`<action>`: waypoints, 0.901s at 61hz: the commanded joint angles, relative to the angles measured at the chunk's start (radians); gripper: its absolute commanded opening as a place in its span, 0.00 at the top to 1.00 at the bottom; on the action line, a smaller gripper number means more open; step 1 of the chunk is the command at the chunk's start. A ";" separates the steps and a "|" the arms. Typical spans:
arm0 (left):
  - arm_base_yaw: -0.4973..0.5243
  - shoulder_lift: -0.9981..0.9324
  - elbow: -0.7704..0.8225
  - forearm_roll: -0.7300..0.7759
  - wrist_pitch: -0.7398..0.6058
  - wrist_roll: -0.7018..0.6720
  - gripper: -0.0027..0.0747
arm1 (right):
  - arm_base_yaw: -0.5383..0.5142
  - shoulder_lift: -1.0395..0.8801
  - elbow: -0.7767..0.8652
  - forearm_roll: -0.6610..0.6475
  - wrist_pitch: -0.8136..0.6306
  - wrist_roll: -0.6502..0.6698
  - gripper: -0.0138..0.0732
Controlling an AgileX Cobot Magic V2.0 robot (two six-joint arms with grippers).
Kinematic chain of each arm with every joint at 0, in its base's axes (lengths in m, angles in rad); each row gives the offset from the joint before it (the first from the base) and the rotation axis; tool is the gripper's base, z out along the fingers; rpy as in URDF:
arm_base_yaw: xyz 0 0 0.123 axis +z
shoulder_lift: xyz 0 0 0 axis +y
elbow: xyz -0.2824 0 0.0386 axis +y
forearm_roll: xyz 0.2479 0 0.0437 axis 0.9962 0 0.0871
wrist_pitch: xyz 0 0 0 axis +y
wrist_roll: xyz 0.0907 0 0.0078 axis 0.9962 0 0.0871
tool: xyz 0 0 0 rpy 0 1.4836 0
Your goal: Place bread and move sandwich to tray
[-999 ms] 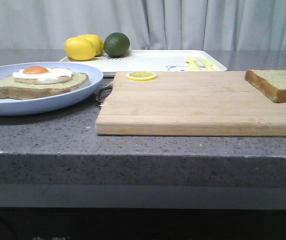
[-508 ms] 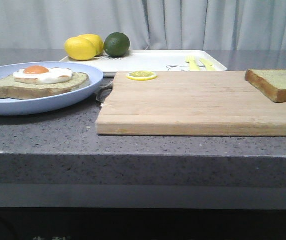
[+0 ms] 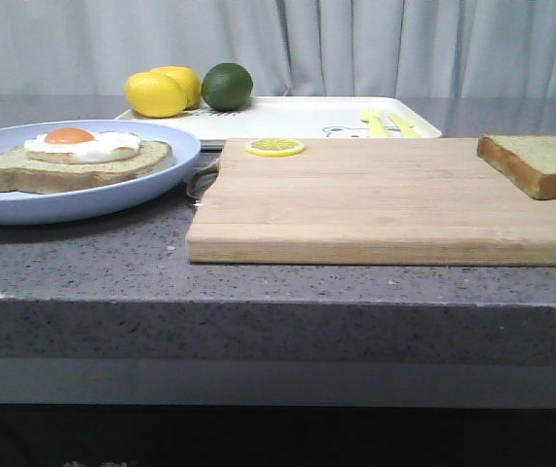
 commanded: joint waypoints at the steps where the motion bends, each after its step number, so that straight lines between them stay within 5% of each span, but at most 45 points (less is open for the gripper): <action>1: -0.006 -0.016 -0.132 -0.006 0.019 0.000 0.99 | -0.006 -0.016 -0.122 0.002 0.008 -0.006 0.92; 30: -0.006 0.274 -0.630 -0.006 0.518 0.000 0.99 | -0.006 0.299 -0.550 0.002 0.367 -0.007 0.92; 55: -0.006 0.430 -0.629 -0.006 0.529 0.000 0.99 | -0.006 0.506 -0.561 0.003 0.444 -0.007 0.92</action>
